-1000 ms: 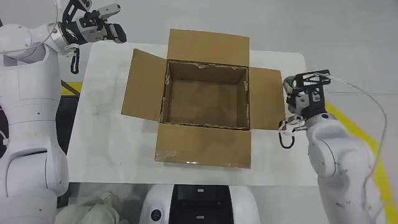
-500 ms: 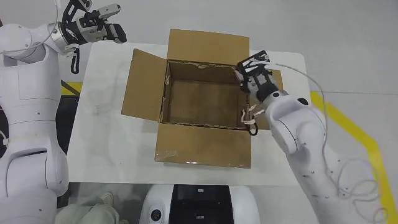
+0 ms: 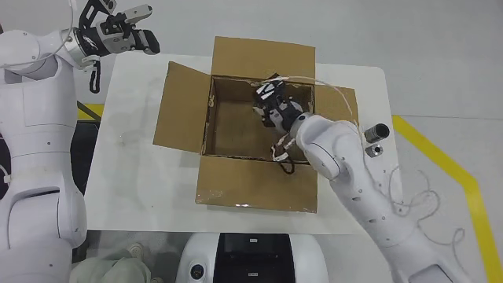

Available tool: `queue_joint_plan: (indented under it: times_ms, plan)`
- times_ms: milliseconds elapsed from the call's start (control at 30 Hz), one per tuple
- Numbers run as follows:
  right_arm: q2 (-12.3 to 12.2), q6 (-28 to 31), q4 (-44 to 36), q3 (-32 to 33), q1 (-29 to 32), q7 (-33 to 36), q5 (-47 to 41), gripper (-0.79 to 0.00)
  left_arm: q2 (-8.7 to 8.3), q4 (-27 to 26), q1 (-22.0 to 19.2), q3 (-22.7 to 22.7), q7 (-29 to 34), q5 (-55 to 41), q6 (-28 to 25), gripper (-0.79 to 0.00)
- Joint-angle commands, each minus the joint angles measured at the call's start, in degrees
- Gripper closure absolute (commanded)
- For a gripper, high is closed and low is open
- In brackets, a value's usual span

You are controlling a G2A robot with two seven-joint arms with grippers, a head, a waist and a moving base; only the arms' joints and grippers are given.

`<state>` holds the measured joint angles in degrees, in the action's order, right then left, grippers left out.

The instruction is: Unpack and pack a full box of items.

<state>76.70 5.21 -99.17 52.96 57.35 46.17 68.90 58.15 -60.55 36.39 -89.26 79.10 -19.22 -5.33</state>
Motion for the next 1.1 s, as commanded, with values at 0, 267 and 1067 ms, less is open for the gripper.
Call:
queue_joint_plan:
  times_ms: [0, 267, 1067]
  plan:
    - [0.44, 0.33, 2.55, -1.06, -1.30, -0.11, -1.44, 0.000, 0.00, 0.00, 0.00, 0.00, 0.00, 0.00, 0.00, -0.785]
    - [2.78, 1.92, 14.07, -5.20, -7.17, -0.89, -9.44, 0.000, 0.00, 0.00, 0.00, 0.00, 0.00, 0.00, 0.00, -0.785]
    - [8.89, 3.80, 32.73, -15.02, -15.81, -4.79, -14.90, -0.015, 0.00, 0.00, 0.00, 0.00, 0.00, 0.00, 0.00, -0.785]
